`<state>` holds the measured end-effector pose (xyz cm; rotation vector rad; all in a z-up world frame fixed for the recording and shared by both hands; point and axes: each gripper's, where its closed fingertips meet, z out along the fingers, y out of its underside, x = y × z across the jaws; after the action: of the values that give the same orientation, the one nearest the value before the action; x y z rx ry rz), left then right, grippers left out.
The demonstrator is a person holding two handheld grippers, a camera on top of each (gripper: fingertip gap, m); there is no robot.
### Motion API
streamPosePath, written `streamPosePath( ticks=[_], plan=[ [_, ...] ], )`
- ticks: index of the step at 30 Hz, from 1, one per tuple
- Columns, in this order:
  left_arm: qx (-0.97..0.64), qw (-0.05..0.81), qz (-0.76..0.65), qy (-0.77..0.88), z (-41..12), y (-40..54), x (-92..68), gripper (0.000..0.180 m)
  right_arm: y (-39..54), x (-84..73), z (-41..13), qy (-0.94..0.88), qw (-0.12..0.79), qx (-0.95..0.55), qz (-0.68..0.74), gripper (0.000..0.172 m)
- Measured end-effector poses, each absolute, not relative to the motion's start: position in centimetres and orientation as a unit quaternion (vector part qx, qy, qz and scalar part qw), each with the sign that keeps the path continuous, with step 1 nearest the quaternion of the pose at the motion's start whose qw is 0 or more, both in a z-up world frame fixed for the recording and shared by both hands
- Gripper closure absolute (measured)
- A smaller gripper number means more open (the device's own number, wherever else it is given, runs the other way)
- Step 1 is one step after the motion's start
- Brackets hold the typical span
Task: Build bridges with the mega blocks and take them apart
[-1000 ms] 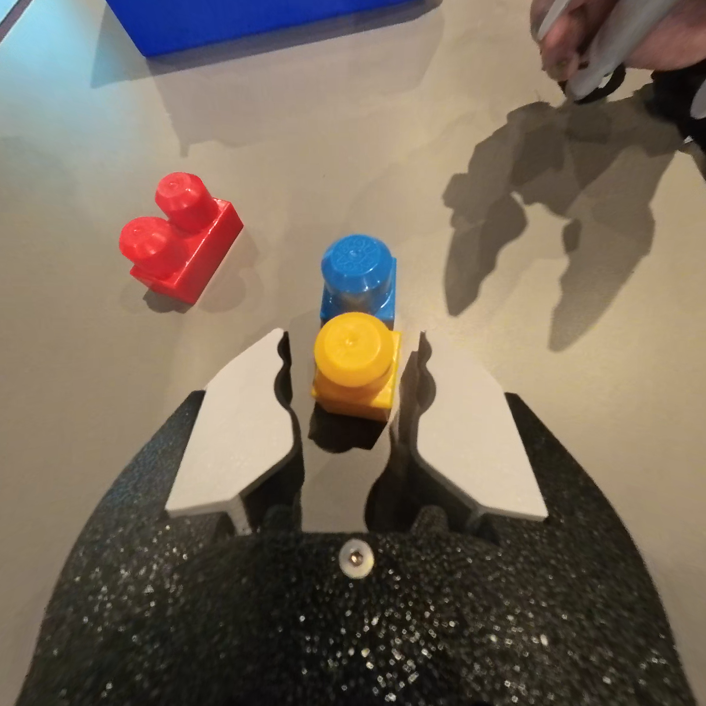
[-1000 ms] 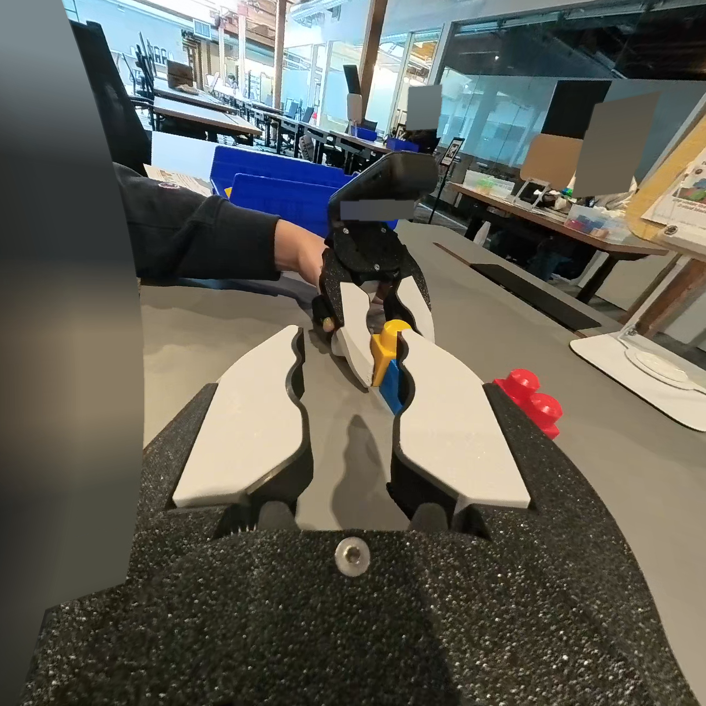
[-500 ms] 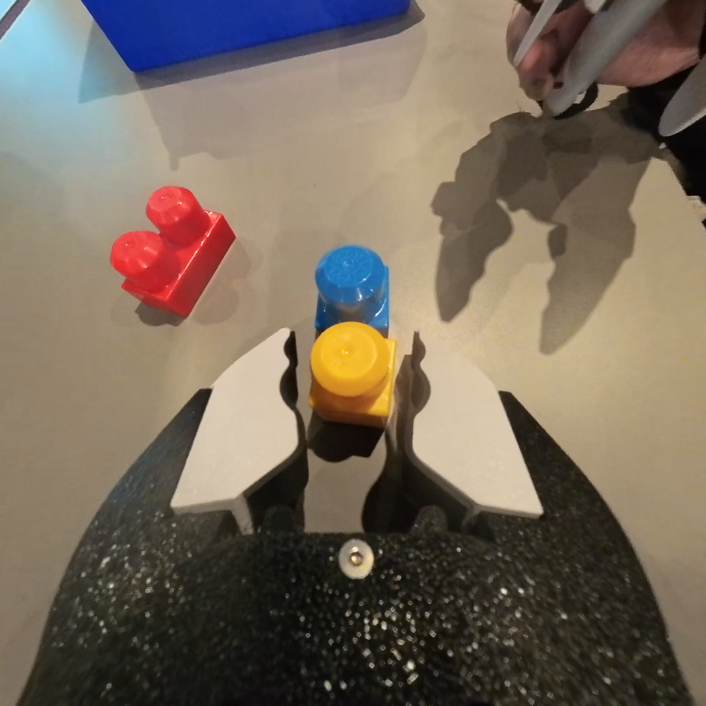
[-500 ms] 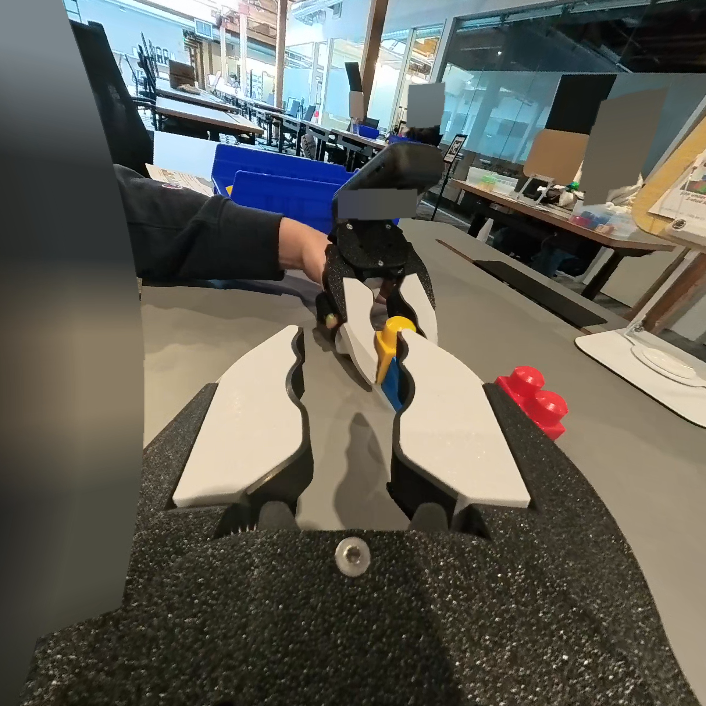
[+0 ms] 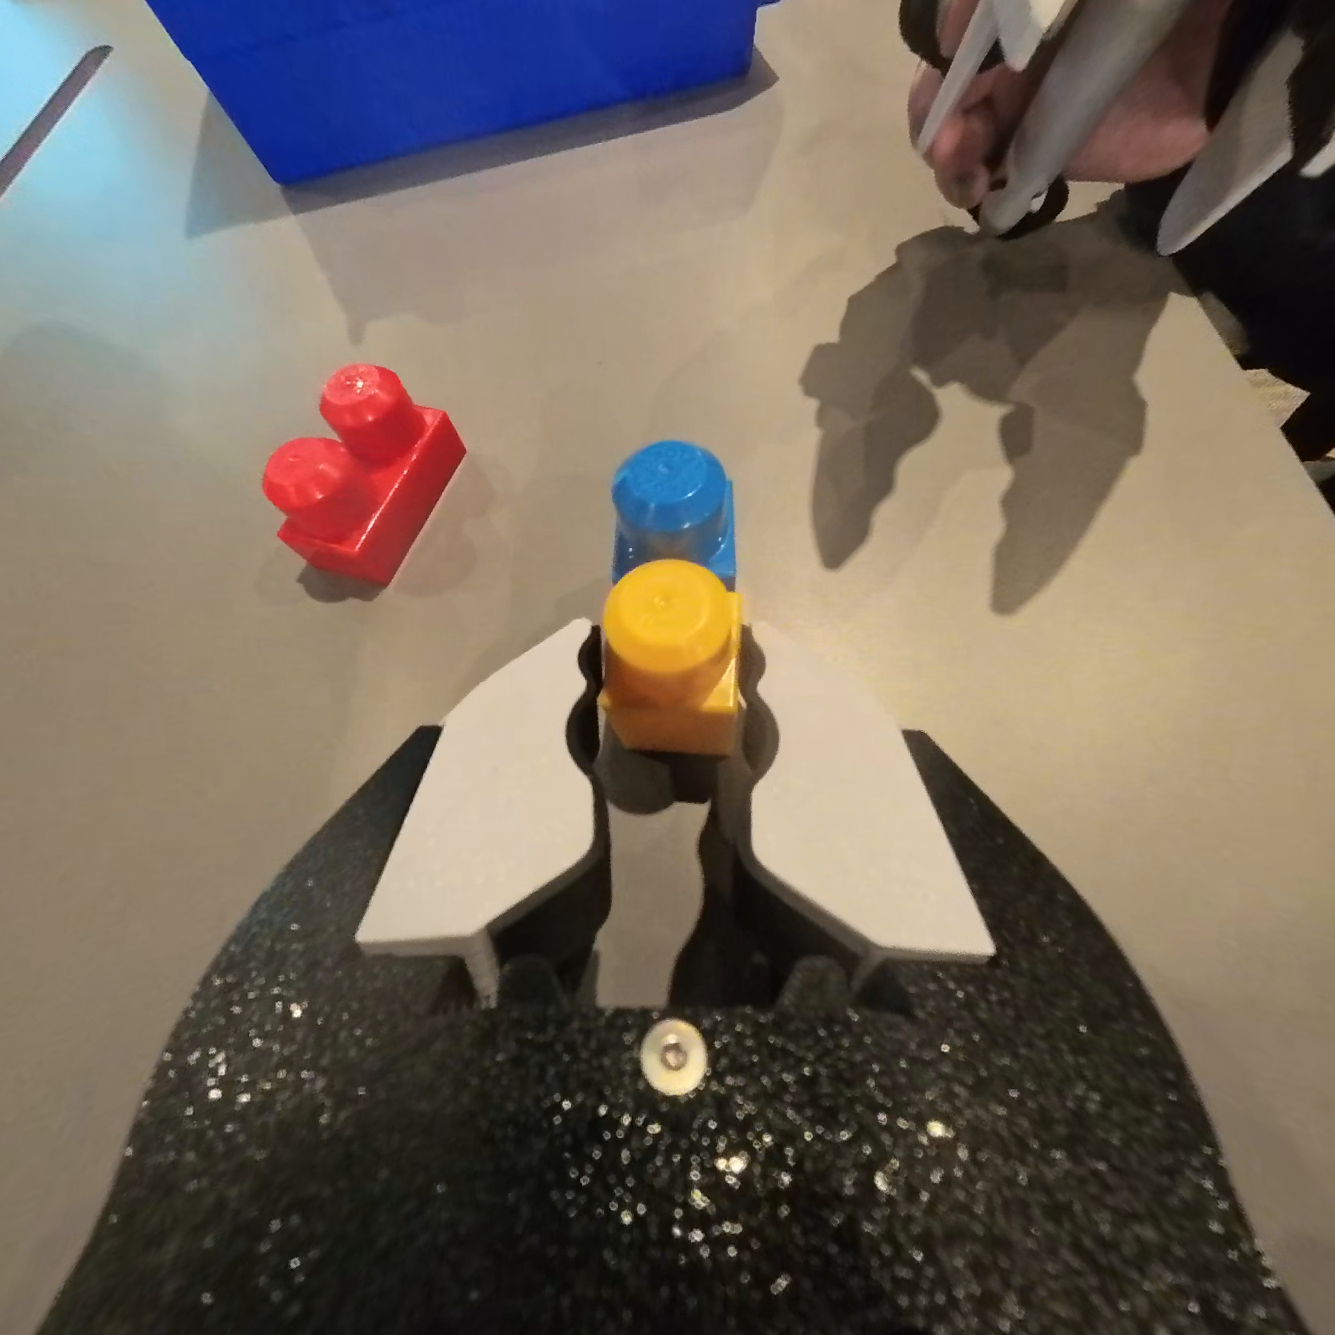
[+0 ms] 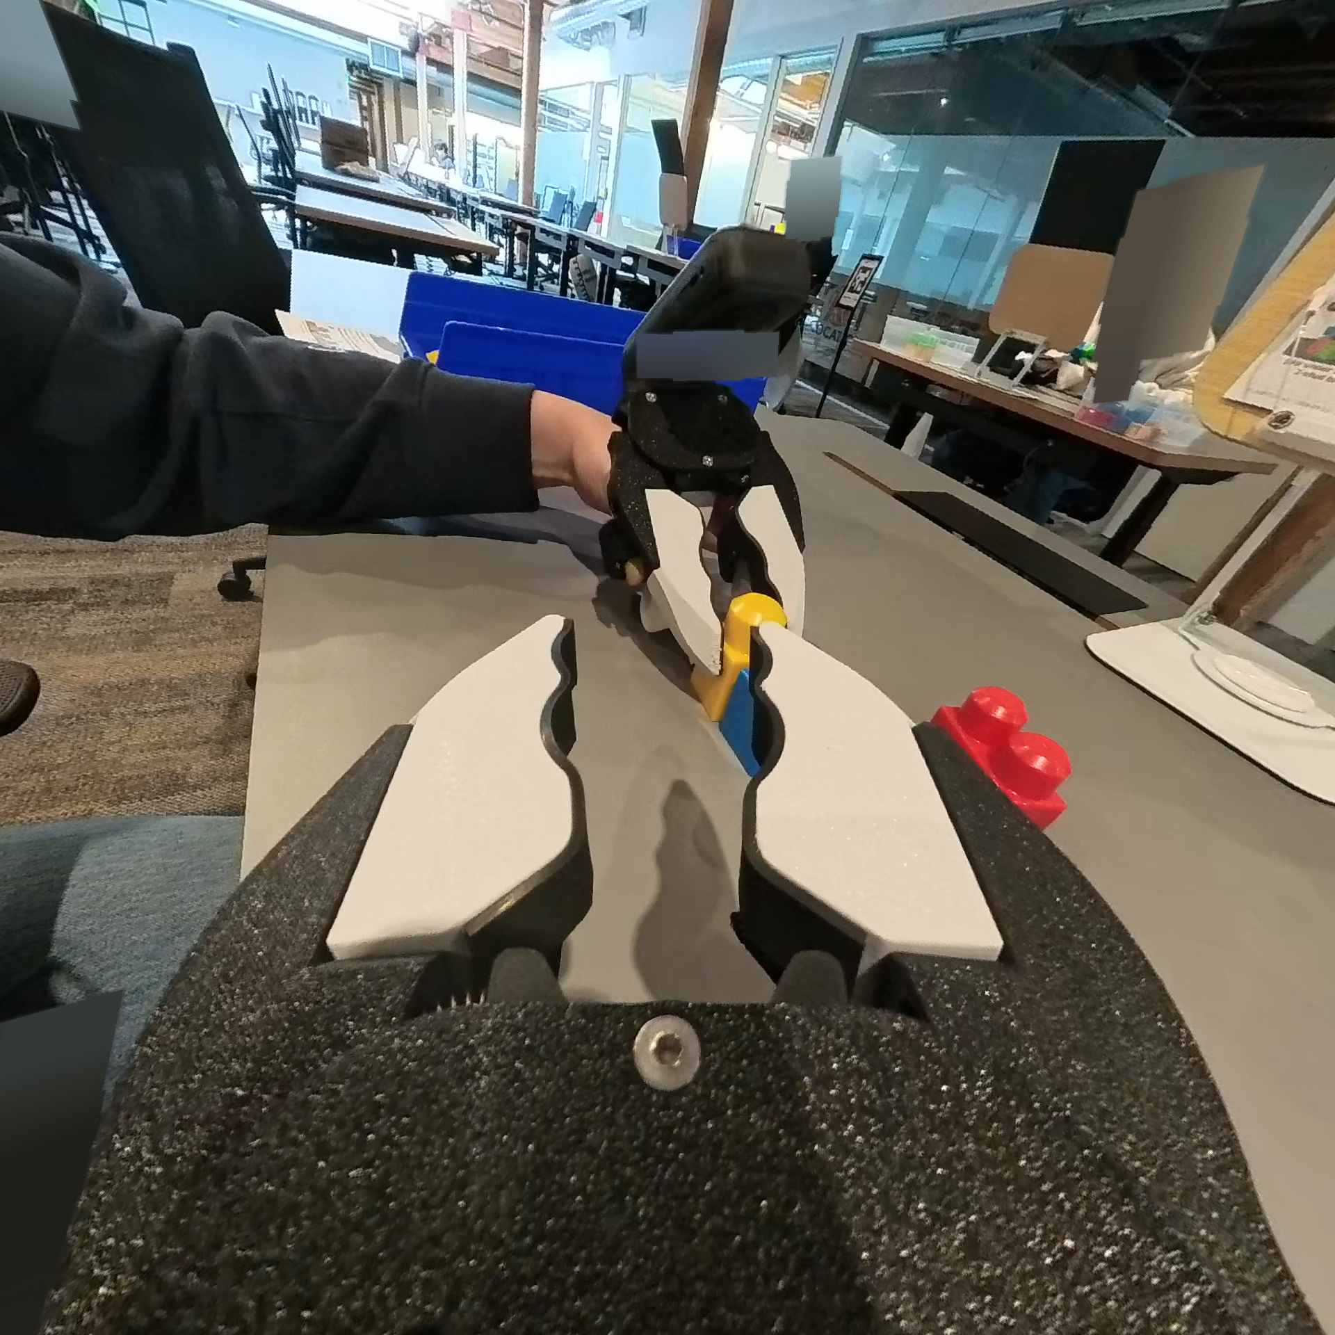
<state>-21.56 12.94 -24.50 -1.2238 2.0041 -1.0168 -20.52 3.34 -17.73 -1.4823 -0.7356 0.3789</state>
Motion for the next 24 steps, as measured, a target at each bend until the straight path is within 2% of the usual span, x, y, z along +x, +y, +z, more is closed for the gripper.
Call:
streamPosePath(
  ticks=[14,18,24],
  plan=[
    [-0.460,0.307,-0.362,0.750,-24.4,13.0,-21.1,0.145,3.3,-20.6,-18.0,-0.325,0.662,-0.654,0.172,0.126],
    [-0.459,0.290,-0.352,0.762,-25.3,12.7,-21.2,0.131,3.3,-20.5,-18.3,-0.324,0.662,-0.653,0.174,0.126],
    [-0.462,0.287,-0.359,0.759,-25.4,12.8,-20.5,0.130,3.2,-20.6,-18.7,-0.326,0.663,-0.651,0.174,0.127]
  ],
)
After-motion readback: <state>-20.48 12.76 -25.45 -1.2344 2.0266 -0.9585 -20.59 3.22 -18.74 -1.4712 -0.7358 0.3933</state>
